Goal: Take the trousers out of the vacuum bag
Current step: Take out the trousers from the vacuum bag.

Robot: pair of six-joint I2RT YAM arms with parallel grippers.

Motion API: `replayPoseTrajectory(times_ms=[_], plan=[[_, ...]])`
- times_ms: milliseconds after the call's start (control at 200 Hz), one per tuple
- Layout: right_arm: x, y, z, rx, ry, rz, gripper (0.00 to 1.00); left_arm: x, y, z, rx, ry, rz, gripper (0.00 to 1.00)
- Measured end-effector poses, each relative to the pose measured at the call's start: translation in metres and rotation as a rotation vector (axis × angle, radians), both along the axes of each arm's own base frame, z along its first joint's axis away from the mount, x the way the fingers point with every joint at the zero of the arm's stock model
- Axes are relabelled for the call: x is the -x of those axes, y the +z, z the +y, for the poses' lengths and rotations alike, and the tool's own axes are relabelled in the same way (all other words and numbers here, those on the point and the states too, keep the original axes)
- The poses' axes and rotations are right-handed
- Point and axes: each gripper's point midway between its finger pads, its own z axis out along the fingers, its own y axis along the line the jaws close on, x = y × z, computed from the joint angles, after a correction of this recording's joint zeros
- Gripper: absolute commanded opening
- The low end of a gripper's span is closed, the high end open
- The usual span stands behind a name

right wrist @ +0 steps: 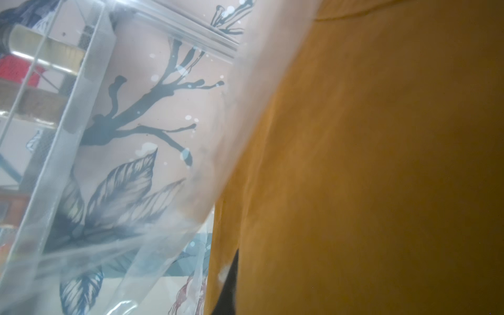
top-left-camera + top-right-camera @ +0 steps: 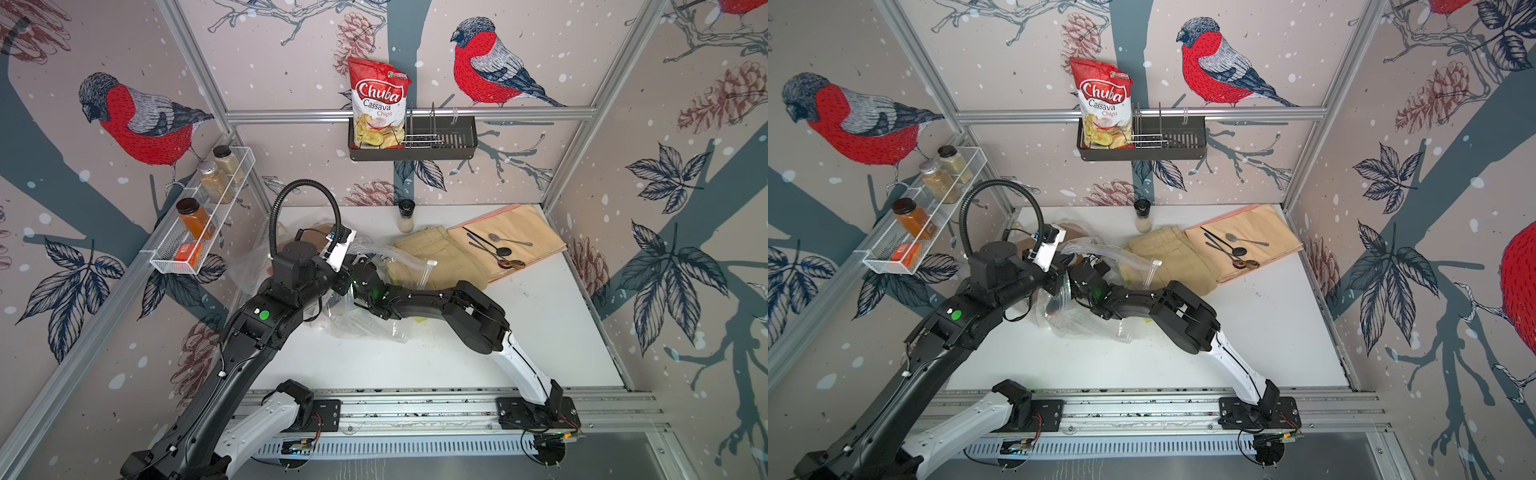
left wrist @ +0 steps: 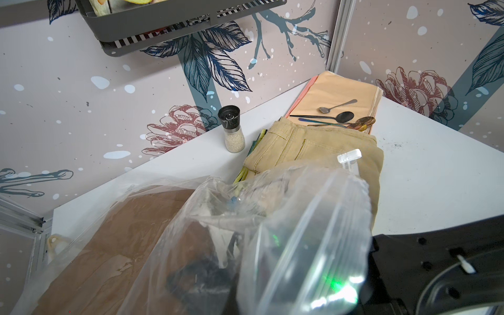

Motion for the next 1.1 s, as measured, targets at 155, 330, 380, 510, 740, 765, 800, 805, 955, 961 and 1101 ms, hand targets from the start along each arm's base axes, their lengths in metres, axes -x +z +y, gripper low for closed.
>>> replayPoseTrajectory(times_ms=[155, 330, 380, 510, 740, 765, 800, 805, 955, 961, 1101], plan=[[0.009, 0.007, -0.009, 0.042, 0.01, -0.011, 0.0, -0.002, -0.001, 0.0, 0.003, 0.009, 0.004, 0.0], [0.02, 0.016, -0.021, 0.08, 0.023, -0.02, 0.0, -0.007, -0.002, 0.003, -0.006, 0.032, 0.008, 0.0], [0.023, 0.02, -0.025, 0.088, 0.028, -0.029, 0.0, -0.008, -0.002, 0.003, -0.008, 0.036, 0.008, 0.0], [0.029, 0.034, -0.038, 0.101, 0.033, -0.041, 0.0, -0.011, -0.002, 0.004, -0.013, 0.049, 0.008, 0.0], [0.045, 0.055, -0.056, 0.138, 0.057, -0.074, 0.0, -0.016, 0.0, 0.007, -0.003, 0.08, 0.001, 0.0], [0.046, 0.058, -0.057, 0.141, 0.059, -0.078, 0.0, -0.016, 0.0, 0.008, -0.004, 0.085, -0.001, 0.0], [0.048, 0.062, -0.06, 0.148, 0.063, -0.087, 0.0, -0.017, -0.001, 0.008, -0.004, 0.086, 0.0, 0.0], [0.048, 0.062, -0.06, 0.149, 0.064, -0.089, 0.0, -0.017, -0.001, 0.008, -0.004, 0.087, 0.0, 0.0], [0.054, 0.082, -0.071, 0.162, 0.078, -0.122, 0.0, -0.019, 0.0, 0.008, -0.003, 0.093, -0.004, 0.0], [0.054, 0.083, -0.071, 0.163, 0.079, -0.122, 0.0, -0.019, 0.0, 0.008, -0.003, 0.093, -0.005, 0.0], [0.061, 0.097, -0.083, 0.188, 0.096, -0.151, 0.0, -0.02, 0.0, 0.009, 0.001, 0.099, -0.011, 0.0]])
